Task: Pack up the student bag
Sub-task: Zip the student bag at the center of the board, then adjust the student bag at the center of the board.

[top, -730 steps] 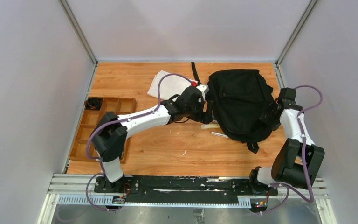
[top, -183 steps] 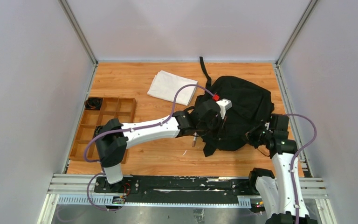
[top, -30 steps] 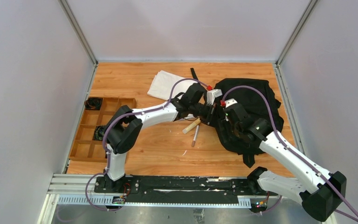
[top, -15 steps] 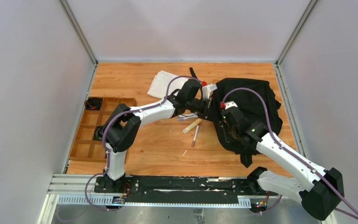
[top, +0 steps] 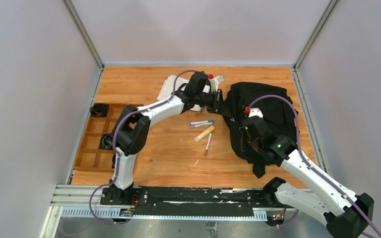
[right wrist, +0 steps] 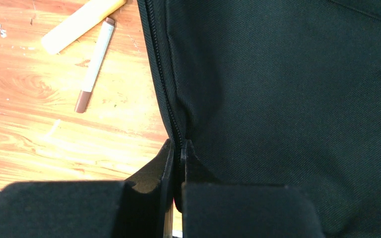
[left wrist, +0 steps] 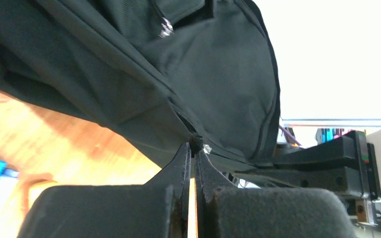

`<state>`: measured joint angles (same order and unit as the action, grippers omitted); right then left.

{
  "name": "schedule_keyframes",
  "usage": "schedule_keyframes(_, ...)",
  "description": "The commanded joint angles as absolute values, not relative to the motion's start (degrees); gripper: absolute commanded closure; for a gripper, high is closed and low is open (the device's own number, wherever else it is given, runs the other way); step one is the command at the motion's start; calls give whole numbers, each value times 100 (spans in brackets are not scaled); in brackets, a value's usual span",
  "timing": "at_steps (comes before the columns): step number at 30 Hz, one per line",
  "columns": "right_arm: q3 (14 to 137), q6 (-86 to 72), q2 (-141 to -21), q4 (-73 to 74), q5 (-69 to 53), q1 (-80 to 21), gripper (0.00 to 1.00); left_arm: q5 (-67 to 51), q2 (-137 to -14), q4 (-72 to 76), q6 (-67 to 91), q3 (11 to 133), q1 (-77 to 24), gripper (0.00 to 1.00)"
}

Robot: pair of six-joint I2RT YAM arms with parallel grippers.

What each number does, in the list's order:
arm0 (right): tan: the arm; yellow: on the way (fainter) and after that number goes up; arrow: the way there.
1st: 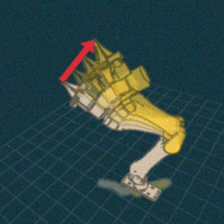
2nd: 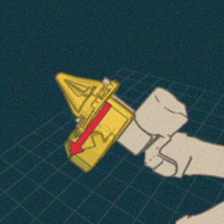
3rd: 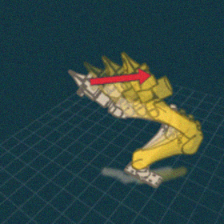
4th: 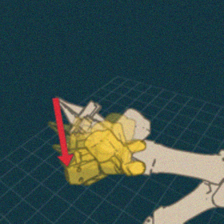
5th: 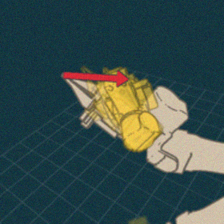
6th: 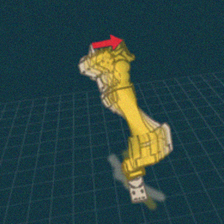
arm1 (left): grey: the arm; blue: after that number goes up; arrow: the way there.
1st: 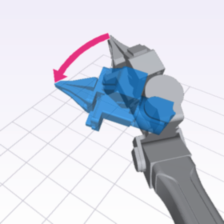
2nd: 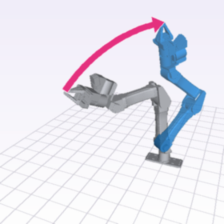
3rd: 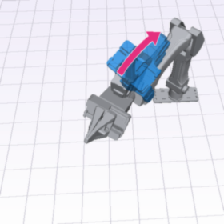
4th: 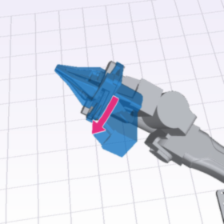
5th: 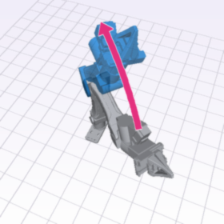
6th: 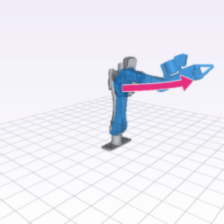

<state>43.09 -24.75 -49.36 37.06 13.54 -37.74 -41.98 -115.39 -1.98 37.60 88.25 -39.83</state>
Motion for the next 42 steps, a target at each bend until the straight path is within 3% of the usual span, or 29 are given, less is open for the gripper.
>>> schedule_keyframes(1,4115,-3009,-4747,4485,1199,-3851,100,-3753,-11816,-239,3599,9344,-3524,100)
schedule_keyframes(7,4179,-3270,-4747,4723,1147,-3872,100,-3645,-12361,-369,3678,9993,-3296,100)
schedule_keyframes(15,4254,-3465,-4838,4938,957,-3909,100,-3461,-12512,-206,3712,9988,-3250,100)
schedule_keyframes(18,4308,-3442,-4804,5022,590,-3910,98,-3225,-12285,-1105,3280,10030,-3380,100)
schedule_keyframes(19,4394,-3468,-4798,5152,587,-3904,86,-3088,-12075,-1205,3171,9811,-3452,95)
schedule_keyframes(22,4823,-3638,-4605,5645,1135,-3904,57,-2584,-11272,-591,3232,8815,-3602,55)
schedule_keyframes(23,4990,-3703,-4460,5753,1426,-3909,49,-2458,-11063,-523,3197,8628,-3618,46)
schedule_keyframes(27,5513,-3777,-3832,5822,2677,-3881,23,-1894,-10499,-1378,2681,8692,-3642,38)
schedule_keyframes(30,5861,-3616,-3791,5808,3490,-3670,22,-1290,-10012,-1825,2353,8664,-3723,37)
schedule_keyframes(32,6044,-3222,-4057,5643,3384,-3273,22,-825,-9650,-1978,2203,8554,-3828,36)
schedule_keyframes(35,6149,-2486,-4661,5078,1832,-1959,22,-180,-9118,-2123,2026,8293,-4016,36)
schedule_keyframes(38,5926,-2243,-5112,4154,-239,-441,29,299,-8532,-2076,2060,7828,-4122,37)
schedule_keyframes(42,5819,-2410,-6087,3053,-1377,338,38,575,-7532,-1203,2393,6613,-4166,34)
